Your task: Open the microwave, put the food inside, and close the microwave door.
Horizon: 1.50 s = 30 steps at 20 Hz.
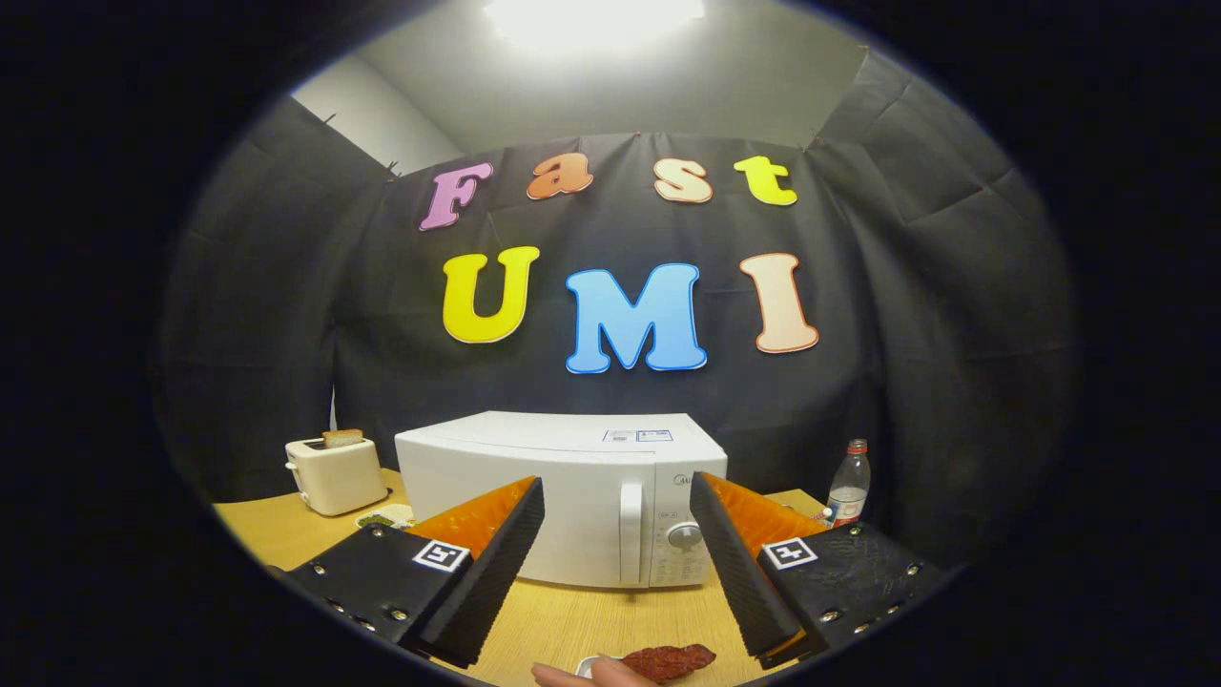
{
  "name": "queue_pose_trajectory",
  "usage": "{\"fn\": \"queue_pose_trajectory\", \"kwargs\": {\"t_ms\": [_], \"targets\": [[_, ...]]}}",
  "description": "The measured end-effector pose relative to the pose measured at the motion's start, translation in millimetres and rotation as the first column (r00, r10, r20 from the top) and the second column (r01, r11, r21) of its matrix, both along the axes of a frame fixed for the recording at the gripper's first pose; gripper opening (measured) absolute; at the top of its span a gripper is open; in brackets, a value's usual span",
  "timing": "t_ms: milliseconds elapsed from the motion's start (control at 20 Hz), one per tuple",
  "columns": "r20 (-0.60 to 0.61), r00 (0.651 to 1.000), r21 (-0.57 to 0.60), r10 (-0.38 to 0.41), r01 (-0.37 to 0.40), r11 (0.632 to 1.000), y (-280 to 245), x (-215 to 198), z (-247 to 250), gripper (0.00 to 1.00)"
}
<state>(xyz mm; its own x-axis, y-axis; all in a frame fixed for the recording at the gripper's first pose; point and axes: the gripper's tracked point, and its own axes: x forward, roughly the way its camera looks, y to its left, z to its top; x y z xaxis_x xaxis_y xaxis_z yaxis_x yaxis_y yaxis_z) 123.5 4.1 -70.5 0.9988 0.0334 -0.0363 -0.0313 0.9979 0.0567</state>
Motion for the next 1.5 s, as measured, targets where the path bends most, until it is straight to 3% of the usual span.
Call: {"fn": "queue_pose_trajectory", "kwargs": {"t_ms": [400, 900, 950, 1150, 1200, 1250, 1500], "targets": [[-0.088, 0.995, 0.021, -0.044, 0.046, 0.999, -6, 65, -54, 0.96], [-0.185, 0.98, 0.056, -0.073, 0.085, 0.995, -8, 114, -116, 0.96], [-0.191, 0.978, 0.052, -0.079, 0.091, 0.995, -10, 117, -119, 0.93], [-0.195, 0.978, 0.083, -0.079, 0.097, 0.992, -7, 123, -123, 0.52], [-0.189, 0.978, 0.07, -0.087, 0.102, 0.992, -7, 121, -123, 0.49], [-0.19, 0.977, 0.056, -0.096, 0.108, 0.993, -7, 120, -122, 0.37], [-0.213, 0.971, 0.076, -0.107, 0.126, 0.989, -5, 120, -122, 0.17]]}}
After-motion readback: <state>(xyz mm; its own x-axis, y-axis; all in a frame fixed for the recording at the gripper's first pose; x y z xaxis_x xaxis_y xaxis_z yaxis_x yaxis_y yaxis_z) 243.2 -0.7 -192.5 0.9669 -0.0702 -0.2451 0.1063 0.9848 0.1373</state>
